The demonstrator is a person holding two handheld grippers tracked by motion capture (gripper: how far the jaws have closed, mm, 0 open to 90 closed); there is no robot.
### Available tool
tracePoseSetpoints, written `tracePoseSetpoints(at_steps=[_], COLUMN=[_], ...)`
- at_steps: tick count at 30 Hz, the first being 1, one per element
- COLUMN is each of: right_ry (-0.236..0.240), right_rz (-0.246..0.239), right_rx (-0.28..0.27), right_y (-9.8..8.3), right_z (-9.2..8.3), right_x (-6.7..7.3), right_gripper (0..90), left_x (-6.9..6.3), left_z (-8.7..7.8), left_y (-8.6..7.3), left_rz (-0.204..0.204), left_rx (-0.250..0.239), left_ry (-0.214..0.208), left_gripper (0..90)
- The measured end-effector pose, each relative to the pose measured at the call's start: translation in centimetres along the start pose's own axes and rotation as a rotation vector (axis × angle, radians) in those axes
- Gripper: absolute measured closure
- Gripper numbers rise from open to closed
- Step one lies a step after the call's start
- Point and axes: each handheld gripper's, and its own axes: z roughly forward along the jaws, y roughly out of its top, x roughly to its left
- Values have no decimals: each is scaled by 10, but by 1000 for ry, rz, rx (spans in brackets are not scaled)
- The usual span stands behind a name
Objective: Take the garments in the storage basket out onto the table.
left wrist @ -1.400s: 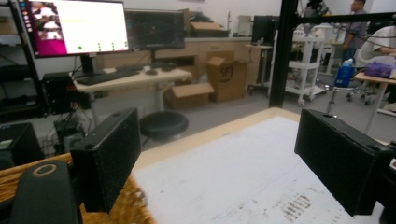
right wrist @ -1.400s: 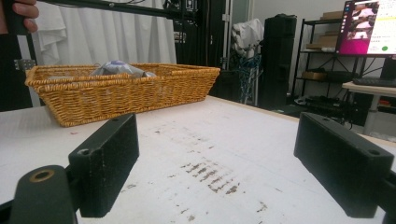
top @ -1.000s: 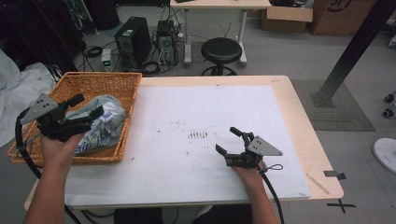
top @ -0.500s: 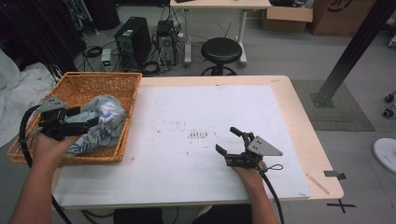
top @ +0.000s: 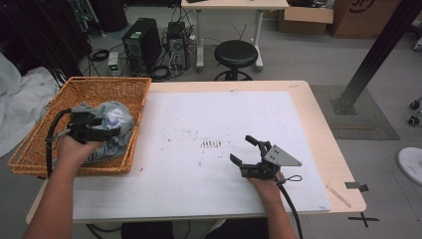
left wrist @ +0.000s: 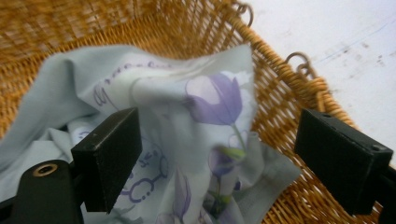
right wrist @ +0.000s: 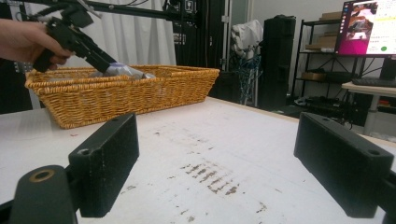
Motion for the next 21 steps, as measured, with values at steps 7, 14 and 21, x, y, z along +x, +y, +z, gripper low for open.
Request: tracePoseSetpoints(at_steps=[7,14,21], right_ry=[0,-1,-2], right_rz=[1,2,3], right_rx=[-1,0,-1], right_y=[0,0,0], right_z=[0,0,0], right_x=[0,0,-1], right_gripper=[136,136,136], left_x=[5,6,6], left_z=[30,29,13], left_y=[-6,-10,-7], left_rz=[9,-26,-60], left_rx=[224,261,219], left_ry=[-11,53,121], left_gripper=[212,620,810])
